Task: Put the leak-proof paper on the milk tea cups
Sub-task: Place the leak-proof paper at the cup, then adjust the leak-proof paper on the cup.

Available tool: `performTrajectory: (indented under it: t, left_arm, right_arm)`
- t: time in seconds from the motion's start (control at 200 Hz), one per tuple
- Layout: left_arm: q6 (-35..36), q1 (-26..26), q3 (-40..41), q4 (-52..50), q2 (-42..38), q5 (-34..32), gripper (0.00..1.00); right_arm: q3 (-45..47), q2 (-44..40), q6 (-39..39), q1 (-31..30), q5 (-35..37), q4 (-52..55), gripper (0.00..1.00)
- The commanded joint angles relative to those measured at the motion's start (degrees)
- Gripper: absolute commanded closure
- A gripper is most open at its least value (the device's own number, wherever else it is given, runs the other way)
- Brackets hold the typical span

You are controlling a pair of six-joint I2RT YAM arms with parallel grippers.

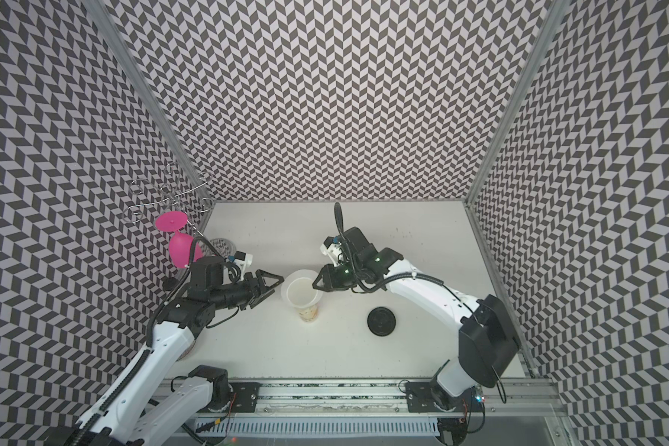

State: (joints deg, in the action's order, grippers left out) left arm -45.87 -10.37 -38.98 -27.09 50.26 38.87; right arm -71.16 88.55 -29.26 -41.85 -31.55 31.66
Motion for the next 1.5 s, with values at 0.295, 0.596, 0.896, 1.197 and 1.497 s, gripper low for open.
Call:
performTrajectory:
  t: [0.295,0.596,0.896,1.197,1.497]
  left_arm:
    - [1.3,-0.2,-0.6,-0.1,-0.4,0.8,0.30]
    - [1.2,-0.2,-0.7,0.4,-0.3,0.6,0.30]
    - [1.2,-0.2,-0.6,0.5,0.0,0.6,0.30]
    - [1.3,-0.2,-0.7,0.6,0.2,0.6,0.31]
    - [1.2,-0.2,-0.7,0.6,0.1,0.5,0.32]
  right_arm:
    - [-3.8,-1.4,1.4,1.0,4.3,-1.0,0.52]
    - [-7.6,2.2,3.5,1.8,3.9,0.8,0.56]
    - [-8.5,4.1,4.3,1.4,2.6,1.6,0.57]
    - [-8.5,5.0,4.8,0.4,1.1,1.8,0.58]
    - [-8.1,5.0,5.1,-0.5,0.2,1.9,0.60]
